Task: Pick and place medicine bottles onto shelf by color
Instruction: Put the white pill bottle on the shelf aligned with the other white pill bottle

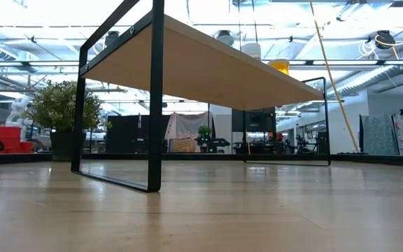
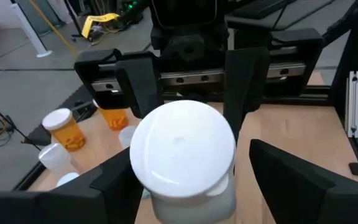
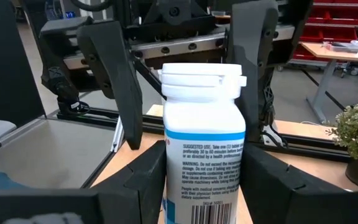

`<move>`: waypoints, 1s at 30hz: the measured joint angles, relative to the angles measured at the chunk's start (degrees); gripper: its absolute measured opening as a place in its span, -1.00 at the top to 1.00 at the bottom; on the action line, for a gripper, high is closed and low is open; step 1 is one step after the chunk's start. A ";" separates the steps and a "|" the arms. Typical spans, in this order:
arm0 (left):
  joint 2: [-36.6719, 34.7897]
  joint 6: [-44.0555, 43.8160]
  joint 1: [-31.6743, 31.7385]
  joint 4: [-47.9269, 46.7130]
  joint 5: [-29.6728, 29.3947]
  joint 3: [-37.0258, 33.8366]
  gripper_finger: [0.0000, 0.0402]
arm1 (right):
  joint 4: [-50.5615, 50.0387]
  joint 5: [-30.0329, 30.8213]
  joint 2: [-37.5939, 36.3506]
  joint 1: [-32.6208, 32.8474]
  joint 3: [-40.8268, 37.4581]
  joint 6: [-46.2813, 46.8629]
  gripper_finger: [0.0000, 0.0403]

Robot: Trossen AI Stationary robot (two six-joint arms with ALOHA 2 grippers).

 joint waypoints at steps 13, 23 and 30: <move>-0.04 0.43 -0.12 0.12 -0.30 0.02 -0.04 | 0.10 -0.60 0.00 0.05 0.00 -0.37 0.15; -0.09 0.28 -0.09 -0.02 -0.39 0.02 0.06 | -0.18 0.07 -0.36 0.18 -0.02 -0.35 0.07; -0.05 -1.79 -0.01 -0.33 -1.50 0.07 0.01 | -10.08 10.15 -6.34 2.68 -0.02 -0.17 -0.18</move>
